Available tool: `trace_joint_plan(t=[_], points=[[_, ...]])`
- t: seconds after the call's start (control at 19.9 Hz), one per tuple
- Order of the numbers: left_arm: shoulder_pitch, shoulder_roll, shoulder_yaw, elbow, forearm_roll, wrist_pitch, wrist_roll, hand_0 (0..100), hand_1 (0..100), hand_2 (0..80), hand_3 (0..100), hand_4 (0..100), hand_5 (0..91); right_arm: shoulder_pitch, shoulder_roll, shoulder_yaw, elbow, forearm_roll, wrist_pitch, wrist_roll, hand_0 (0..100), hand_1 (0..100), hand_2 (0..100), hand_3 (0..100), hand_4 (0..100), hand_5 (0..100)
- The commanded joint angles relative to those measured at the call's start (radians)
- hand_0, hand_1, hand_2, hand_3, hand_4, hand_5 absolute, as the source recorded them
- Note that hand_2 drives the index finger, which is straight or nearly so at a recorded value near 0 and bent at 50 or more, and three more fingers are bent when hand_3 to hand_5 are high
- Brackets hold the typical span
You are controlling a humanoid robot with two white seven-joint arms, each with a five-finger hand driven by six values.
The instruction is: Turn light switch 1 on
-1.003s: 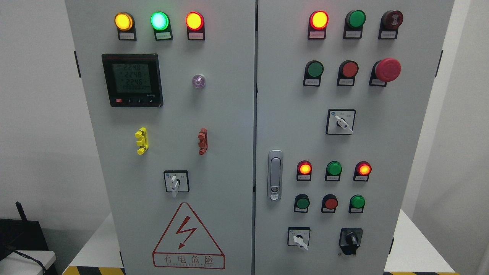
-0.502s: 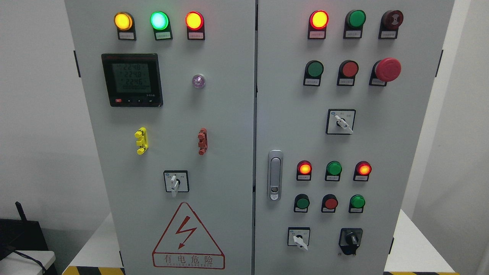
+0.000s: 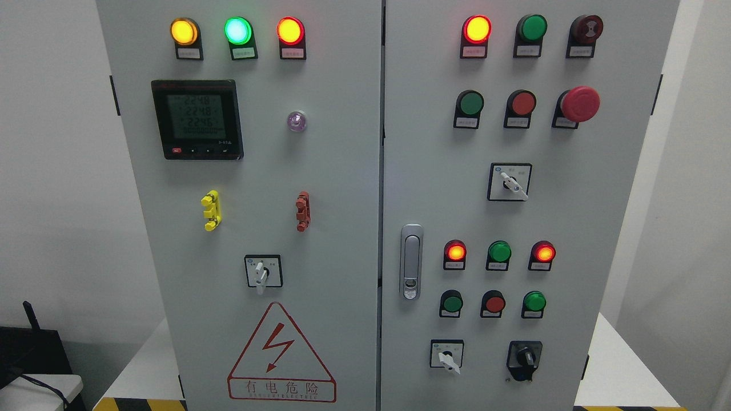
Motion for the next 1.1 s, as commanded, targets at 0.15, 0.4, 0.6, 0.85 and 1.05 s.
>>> trace_joint_plan(t=[0.15, 0.4, 0.6, 0.85, 1.05], points=[[-0.086, -0.016, -0.3, -0.238, -0.017, 0.002, 0.052, 25, 18, 39.9, 57, 63, 51.9, 0.0, 0.0, 0.0, -0.001, -0.017, 0.0, 0.006, 12, 39, 0, 0, 0, 0], [-0.113, -0.042, -0.469, -0.24, -0.057, 0.016, 0.141, 13, 23, 45.0, 62, 67, 55.6, 0.0, 0.0, 0.0, 0.0, -0.018, 0.0, 0.004, 12, 39, 0, 0, 0, 0], [-0.161, -0.065, -0.56, -0.243, -0.096, 0.063, 0.169, 11, 24, 47.0, 65, 69, 58.1, 0.0, 0.0, 0.0, 0.0, -0.018, 0.0, 0.006, 12, 39, 0, 0, 0, 0], [-0.228, -0.085, -0.636, -0.244, -0.197, 0.178, 0.264, 9, 27, 49.8, 66, 70, 58.9, 0.0, 0.0, 0.0, -0.001, -0.017, 0.0, 0.004, 12, 39, 0, 0, 0, 0], [-0.253, -0.091, -0.682, -0.243, -0.211, 0.233, 0.292, 3, 34, 53.7, 69, 72, 60.1, 0.0, 0.0, 0.0, -0.001, -0.018, 0.0, 0.004, 12, 39, 0, 0, 0, 0]])
